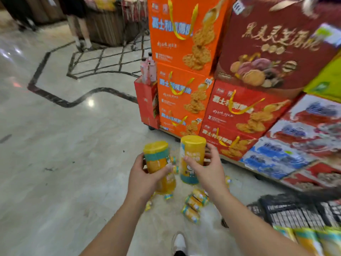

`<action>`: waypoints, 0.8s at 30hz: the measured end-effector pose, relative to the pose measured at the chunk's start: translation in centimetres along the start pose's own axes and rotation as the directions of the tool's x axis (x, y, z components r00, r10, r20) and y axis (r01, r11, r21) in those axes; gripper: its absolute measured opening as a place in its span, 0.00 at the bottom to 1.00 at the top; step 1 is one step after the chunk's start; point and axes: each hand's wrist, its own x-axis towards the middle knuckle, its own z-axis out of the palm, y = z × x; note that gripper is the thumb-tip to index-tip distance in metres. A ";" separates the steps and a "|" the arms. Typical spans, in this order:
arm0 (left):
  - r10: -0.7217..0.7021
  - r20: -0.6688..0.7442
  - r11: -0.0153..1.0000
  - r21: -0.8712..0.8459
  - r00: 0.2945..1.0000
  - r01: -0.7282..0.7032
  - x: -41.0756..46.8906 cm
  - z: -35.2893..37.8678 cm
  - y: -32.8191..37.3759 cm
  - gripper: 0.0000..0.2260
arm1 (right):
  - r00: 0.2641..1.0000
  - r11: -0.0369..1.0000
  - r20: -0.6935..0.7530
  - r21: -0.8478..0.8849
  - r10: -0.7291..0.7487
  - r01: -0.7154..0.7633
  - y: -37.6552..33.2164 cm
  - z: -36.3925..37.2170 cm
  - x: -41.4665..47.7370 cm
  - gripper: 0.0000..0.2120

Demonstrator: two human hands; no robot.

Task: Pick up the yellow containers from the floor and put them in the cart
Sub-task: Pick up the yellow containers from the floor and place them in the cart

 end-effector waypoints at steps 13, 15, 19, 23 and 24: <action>-0.055 0.321 0.997 -0.034 0.945 0.069 -20.9 14.7 6.3 0.20 | 0.954 0.993 -0.278 -0.005 0.108 -0.114 -0.6 -24.9 -16.6 0.30; -0.059 0.365 0.998 -0.007 0.929 0.066 -22.7 18.2 6.4 0.20 | 0.939 0.992 -0.324 -0.014 0.113 -0.125 0.4 -28.8 -17.3 0.30; -0.087 0.422 0.996 0.038 0.902 0.079 -25.5 26.7 5.2 0.22 | 0.911 0.984 -0.389 -0.054 0.137 -0.171 3.9 -37.1 -17.3 0.28; -0.173 0.430 0.983 0.127 0.886 0.130 -27.6 35.9 2.1 0.22 | 0.887 0.960 -0.416 -0.094 0.201 -0.262 9.2 -45.9 -15.5 0.27; -0.197 0.427 0.978 0.153 0.883 0.144 -28.3 38.2 1.3 0.22 | 0.883 0.950 -0.413 -0.112 0.223 -0.292 10.8 -48.2 -14.8 0.28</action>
